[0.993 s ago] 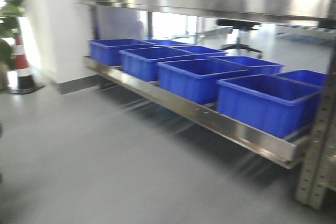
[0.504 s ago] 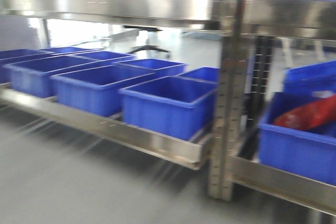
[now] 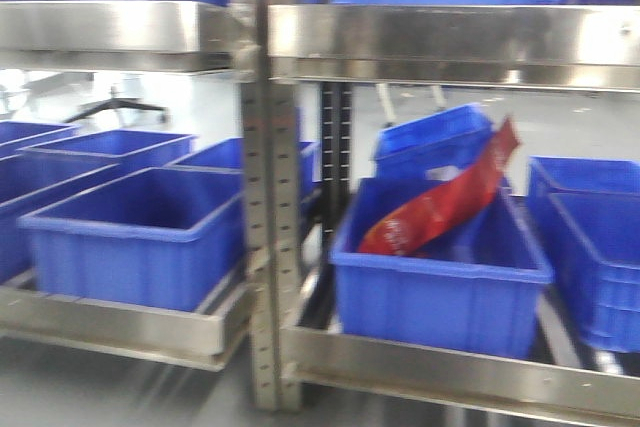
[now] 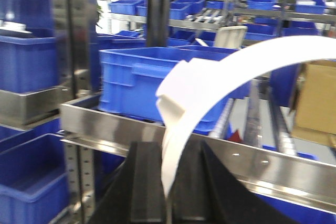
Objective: Grab PVC pipe and place in blue bin
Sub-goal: 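Drive the base up to the steel shelf of blue bins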
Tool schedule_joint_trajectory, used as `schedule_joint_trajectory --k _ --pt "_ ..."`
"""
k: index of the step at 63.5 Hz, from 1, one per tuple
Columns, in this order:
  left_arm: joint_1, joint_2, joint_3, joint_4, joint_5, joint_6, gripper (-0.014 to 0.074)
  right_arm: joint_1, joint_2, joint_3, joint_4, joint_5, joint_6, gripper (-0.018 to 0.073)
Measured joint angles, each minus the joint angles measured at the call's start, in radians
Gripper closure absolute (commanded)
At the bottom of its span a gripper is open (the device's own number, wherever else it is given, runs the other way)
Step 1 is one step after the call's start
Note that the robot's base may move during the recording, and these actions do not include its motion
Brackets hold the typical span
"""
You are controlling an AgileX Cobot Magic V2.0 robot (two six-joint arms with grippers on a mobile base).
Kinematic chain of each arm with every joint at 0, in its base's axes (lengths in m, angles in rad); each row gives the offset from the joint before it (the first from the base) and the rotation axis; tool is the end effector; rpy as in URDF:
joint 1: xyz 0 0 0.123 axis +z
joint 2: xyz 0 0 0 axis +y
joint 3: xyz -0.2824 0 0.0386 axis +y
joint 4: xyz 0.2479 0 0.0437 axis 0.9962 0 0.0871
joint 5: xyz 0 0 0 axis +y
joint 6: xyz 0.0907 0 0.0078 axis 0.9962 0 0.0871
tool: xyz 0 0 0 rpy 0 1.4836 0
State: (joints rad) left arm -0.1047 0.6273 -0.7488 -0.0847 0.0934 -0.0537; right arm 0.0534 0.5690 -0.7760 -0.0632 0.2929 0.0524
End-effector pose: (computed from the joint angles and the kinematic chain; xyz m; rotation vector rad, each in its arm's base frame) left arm 0.1245 -0.0138 0.4038 -0.0178 1.4583 -0.2040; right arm 0.1075 0.0041 0.4014 -0.0339 1.5686 0.0213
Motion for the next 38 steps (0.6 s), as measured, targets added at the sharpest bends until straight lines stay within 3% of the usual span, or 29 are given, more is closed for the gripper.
schedule_joint_trajectory --k 38 --pt "0.0 0.0 0.0 0.0 -0.001 0.0 0.0707 0.0 0.0 0.0 0.0 0.0 0.0 0.0727"
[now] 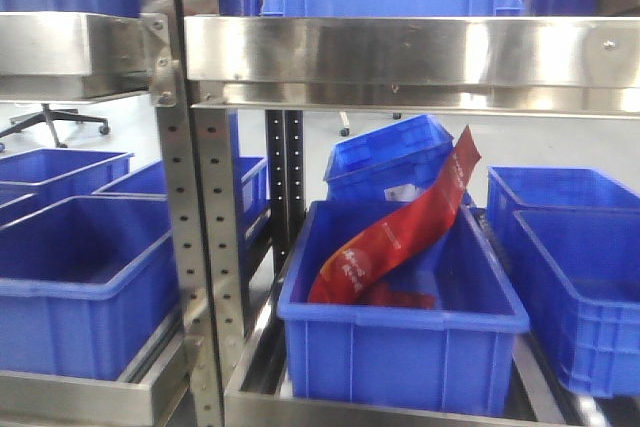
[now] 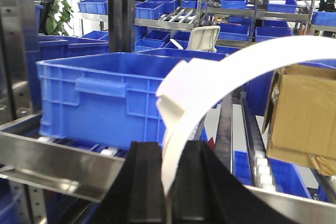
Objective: Grab PVC pipe and place in blue bin
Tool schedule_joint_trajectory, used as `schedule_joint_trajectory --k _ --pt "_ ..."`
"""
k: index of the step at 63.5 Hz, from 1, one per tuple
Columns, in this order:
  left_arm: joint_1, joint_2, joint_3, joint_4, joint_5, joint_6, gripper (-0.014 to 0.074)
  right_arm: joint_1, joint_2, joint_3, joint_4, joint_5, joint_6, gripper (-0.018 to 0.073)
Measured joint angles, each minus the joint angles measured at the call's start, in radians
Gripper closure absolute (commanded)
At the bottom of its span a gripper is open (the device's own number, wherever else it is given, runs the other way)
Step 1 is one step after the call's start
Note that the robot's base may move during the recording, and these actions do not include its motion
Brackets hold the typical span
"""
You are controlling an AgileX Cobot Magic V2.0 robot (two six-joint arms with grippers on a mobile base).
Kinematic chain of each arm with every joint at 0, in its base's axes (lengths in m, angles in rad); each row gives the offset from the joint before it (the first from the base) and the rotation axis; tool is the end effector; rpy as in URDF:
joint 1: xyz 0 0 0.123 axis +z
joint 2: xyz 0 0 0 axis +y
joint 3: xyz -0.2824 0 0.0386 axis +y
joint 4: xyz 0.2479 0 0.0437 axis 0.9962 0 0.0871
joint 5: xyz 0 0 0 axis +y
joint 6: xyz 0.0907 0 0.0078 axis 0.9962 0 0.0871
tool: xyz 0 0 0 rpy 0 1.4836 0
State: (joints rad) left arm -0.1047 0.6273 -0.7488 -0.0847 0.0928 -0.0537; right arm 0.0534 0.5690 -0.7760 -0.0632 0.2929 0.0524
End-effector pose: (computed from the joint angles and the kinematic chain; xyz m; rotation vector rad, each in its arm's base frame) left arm 0.1245 -0.0138 0.4039 -0.0179 1.4577 -0.2040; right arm 0.1075 0.0041 0.4014 -0.0339 1.5686 0.0213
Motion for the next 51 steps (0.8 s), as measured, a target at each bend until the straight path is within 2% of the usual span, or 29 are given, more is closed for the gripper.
schedule_joint_trajectory --k 51 --pt "0.0 0.0 0.001 0.0 0.0 0.0 0.0707 0.0 0.0 0.0 0.0 -0.002 0.0 0.0727"
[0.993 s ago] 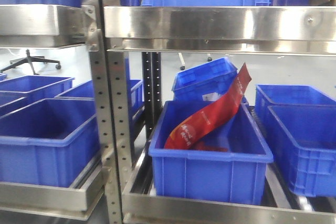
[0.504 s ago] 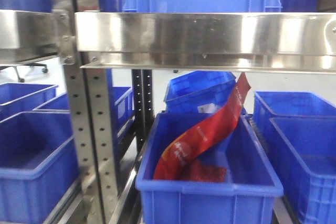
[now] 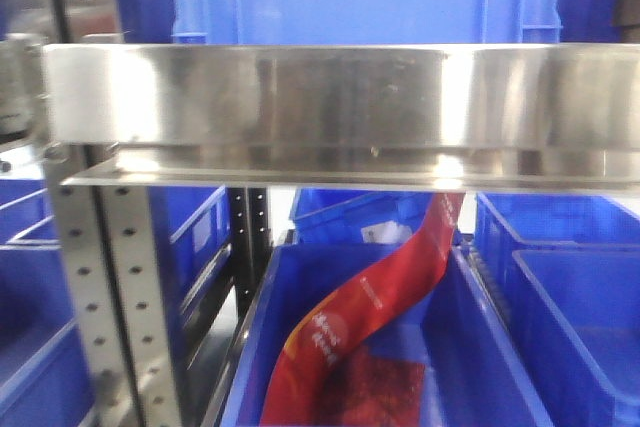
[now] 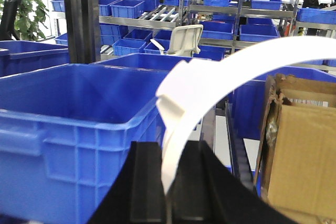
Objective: Grab PVC pipe and place in blue bin
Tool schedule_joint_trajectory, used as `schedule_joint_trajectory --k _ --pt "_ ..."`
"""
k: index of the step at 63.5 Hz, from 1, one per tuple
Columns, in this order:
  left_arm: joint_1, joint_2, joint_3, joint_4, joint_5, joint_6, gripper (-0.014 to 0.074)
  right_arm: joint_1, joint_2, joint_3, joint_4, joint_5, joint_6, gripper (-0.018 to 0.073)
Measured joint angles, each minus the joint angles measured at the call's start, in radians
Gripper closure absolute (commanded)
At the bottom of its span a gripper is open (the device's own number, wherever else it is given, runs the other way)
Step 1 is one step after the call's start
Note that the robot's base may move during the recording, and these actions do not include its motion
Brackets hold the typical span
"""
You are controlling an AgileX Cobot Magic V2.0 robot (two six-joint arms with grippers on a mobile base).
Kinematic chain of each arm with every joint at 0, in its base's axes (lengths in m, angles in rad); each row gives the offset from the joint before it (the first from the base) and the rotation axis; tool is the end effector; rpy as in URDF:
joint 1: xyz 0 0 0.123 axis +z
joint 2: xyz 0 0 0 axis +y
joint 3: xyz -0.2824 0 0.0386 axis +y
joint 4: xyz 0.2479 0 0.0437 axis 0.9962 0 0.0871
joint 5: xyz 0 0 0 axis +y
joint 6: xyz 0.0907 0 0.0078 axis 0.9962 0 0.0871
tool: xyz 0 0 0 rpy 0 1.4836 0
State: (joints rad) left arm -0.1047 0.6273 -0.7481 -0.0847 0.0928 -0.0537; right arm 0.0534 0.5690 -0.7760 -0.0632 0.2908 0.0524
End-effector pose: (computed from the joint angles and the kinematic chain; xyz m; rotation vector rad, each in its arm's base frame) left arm 0.1245 -0.0138 0.4036 -0.0179 1.4584 -0.2039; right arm 0.1075 0.0041 0.4016 -0.0340 1.5665 0.0214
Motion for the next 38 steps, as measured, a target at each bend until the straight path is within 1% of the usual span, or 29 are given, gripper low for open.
schedule_joint_trajectory --k 38 --pt "0.0 0.0 0.0 0.0 0.0 0.0 0.0707 0.0 0.0 0.0 0.0 0.0 0.0 0.0727"
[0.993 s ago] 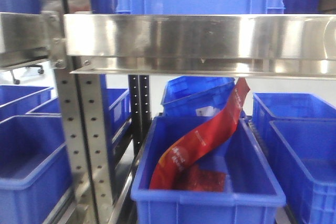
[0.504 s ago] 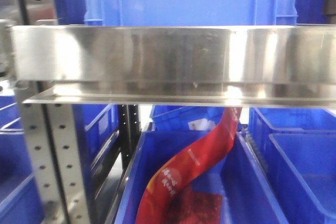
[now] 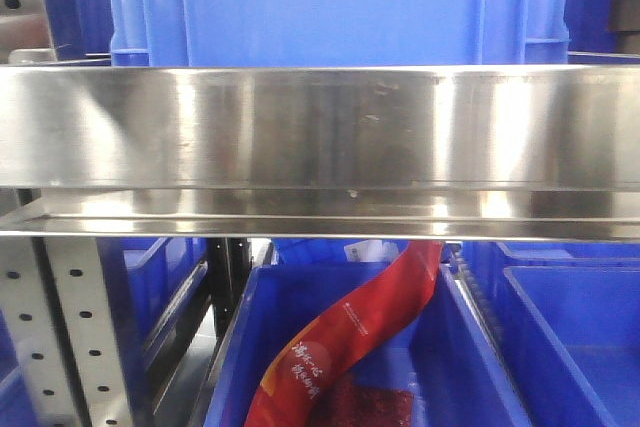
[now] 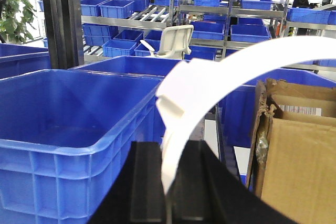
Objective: Grab PVC pipe and place in blue bin
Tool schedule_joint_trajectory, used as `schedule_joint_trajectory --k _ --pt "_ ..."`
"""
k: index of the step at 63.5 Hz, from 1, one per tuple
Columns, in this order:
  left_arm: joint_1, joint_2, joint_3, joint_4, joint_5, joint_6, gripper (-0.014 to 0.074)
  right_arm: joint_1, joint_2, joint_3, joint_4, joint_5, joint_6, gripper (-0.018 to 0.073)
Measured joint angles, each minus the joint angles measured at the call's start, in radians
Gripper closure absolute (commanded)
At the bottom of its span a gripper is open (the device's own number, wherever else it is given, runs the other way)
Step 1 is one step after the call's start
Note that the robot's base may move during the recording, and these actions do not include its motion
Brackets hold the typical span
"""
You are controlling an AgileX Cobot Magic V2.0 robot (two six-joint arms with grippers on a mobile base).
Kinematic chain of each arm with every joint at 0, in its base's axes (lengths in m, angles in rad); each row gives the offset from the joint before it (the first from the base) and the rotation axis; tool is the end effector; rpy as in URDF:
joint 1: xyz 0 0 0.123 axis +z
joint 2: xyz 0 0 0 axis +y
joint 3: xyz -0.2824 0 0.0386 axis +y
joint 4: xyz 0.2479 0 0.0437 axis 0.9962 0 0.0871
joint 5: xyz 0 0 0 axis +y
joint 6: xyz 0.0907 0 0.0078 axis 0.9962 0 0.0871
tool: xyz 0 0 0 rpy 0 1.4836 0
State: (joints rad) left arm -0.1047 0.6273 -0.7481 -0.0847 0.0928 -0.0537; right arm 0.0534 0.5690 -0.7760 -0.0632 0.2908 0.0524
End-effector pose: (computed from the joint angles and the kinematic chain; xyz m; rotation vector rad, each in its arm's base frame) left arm 0.1245 -0.0138 0.4036 -0.0179 1.4584 -0.2039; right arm 0.1075 0.0041 0.4016 -0.0340 1.5665 0.0214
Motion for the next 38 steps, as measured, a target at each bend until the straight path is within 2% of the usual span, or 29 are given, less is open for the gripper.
schedule_joint_trajectory --k 38 --pt "0.0 0.0 0.0 0.002 0.0 0.0 0.0707 0.0 0.0 0.0 0.0 0.0 0.0 0.0727"
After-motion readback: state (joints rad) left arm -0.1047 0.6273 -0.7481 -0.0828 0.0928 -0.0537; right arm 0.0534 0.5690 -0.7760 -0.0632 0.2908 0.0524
